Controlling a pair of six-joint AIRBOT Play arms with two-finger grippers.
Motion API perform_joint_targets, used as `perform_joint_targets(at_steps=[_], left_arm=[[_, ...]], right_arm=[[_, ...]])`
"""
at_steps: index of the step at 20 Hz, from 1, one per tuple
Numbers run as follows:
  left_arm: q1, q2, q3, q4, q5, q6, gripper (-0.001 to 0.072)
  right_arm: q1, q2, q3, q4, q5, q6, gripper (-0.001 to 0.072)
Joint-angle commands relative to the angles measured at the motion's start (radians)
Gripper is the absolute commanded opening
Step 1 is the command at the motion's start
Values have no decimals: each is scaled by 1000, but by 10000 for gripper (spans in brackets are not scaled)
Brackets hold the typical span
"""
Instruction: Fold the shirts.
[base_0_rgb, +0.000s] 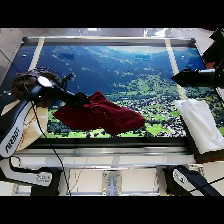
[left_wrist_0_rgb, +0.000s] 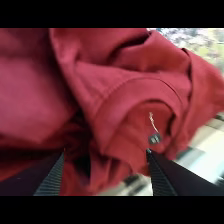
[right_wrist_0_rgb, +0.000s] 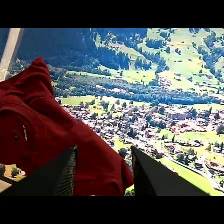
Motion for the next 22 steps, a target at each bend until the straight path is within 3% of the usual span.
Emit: perform_joint_targets(at_steps=[1,5,6,7,8,9,12,17,20,22], left_arm=[[-87,-25,0,34,120,0,581],[-153,-64,0,28,159,0,580],[-155,-71,0,6,159,0,542],[-154,-73,0,-32,159,0,339],[-149,-72,1,-74,163,1,48],[-140,-72,4,-121,163,5,16],[-97,-50,27,-259,162,22,16],[1,115,32,-565,180,216,16],[57,213,32,-586,247,222,16],[69,240,32,-584,249,222,15]], right_arm=[[1,-7,0,34,8,4,369],[1,-7,0,34,8,5,369],[1,-7,0,34,8,5,369],[1,-7,0,34,8,5,369],[1,-7,0,34,8,5,368],[1,-8,0,33,8,5,369],[1,-10,-1,24,8,5,369],[3,-31,-36,11,81,5,368],[65,-31,-190,66,115,0,369],[193,-32,-331,127,-13,-3,418]])
